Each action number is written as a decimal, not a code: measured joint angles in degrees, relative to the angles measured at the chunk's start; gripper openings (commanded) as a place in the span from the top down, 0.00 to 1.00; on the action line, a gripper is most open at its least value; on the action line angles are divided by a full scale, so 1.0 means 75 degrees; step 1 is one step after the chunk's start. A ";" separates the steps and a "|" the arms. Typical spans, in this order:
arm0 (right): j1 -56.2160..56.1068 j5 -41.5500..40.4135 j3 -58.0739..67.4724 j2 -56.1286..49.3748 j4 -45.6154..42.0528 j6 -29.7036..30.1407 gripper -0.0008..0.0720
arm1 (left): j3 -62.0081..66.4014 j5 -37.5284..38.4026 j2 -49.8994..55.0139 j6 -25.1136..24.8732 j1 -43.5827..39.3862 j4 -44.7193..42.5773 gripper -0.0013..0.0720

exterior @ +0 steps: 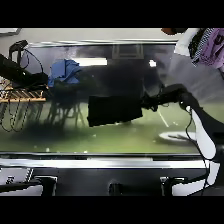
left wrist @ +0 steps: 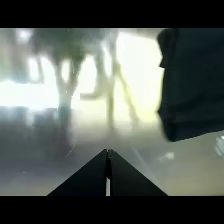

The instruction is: Fold the clothes and pants, and hang the long-sleeved shirts on hangers.

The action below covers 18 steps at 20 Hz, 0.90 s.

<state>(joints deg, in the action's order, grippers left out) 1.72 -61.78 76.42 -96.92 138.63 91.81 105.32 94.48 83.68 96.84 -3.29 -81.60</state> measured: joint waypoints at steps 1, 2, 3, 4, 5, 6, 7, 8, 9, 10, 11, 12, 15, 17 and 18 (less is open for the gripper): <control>0.0122 -0.0090 0.0274 0.0052 -0.0061 -0.0195 0.95 | 0.0000 0.0000 0.0000 0.0000 0.0000 -0.0003 0.96; 0.0259 -0.0192 0.0539 0.0085 -0.0119 -0.0379 0.95 | 0.0000 0.0000 0.0000 0.0000 0.0000 -0.0003 0.96; 0.0420 -0.0259 0.0819 0.0111 -0.0163 -0.0574 0.95 | 0.0000 0.0000 0.0000 0.0000 0.0000 -0.0006 0.95; 0.0589 -0.0303 0.1072 0.0131 -0.0198 -0.0758 0.95 | 0.0000 0.0000 0.0000 0.0000 0.0000 -0.0012 0.96; 0.0775 -0.0329 0.1329 0.0143 -0.0254 -0.0941 0.95 | 0.0000 0.0000 0.0000 0.0000 -0.0003 -0.0026 0.96; 0.0956 -0.0367 0.1559 0.0152 -0.0291 -0.1096 0.95 | 0.0000 0.0000 0.0000 0.0000 0.0000 -0.0029 0.96; 0.1154 -0.0382 0.1784 0.0160 -0.0329 -0.1250 0.95 | 0.0000 0.0000 0.0000 0.0000 0.0000 -0.0029 0.96; 0.1367 -0.0399 0.1993 0.0163 -0.0356 -0.1393 0.95 | 0.0000 0.0000 0.0000 0.0000 0.0000 -0.0029 0.96; 0.1565 -0.0396 0.2171 0.0166 -0.0379 -0.1498 0.95 | 0.0000 0.0003 0.0000 0.0000 0.0000 -0.0029 0.96; 0.1789 -0.0396 0.2352 0.0172 -0.0399 -0.1623 0.95 | 0.0000 0.0003 0.0000 0.0000 0.0000 -0.0026 0.96; 0.1999 -0.0391 0.2503 0.0172 -0.0405 -0.1716 0.95 | 0.0000 0.0003 0.0000 0.0000 0.0000 -0.0026 0.96; 0.2235 -0.0379 0.2652 0.0172 -0.0428 -0.1827 0.95 | 0.0000 0.0003 0.0000 0.0000 0.0000 -0.0026 0.96; 0.2929 -0.0323 0.3037 0.0172 -0.0568 -0.2116 0.95 | 0.0000 0.0003 0.0000 0.0000 0.0032 -0.0020 0.96; 0.3424 -0.0306 0.3293 0.0172 -0.0778 -0.2317 0.95 | 0.0000 0.0006 0.0000 0.0003 0.0087 -0.0020 0.96; 0.3689 -0.0306 0.3410 0.0184 -0.0895 -0.2430 0.95 | 0.0000 0.0006 0.0000 0.0000 0.0122 -0.0017 0.96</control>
<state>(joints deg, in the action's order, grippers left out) 29.39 -64.07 102.00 -95.55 131.92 73.58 105.32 94.52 83.68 96.84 -2.37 -81.73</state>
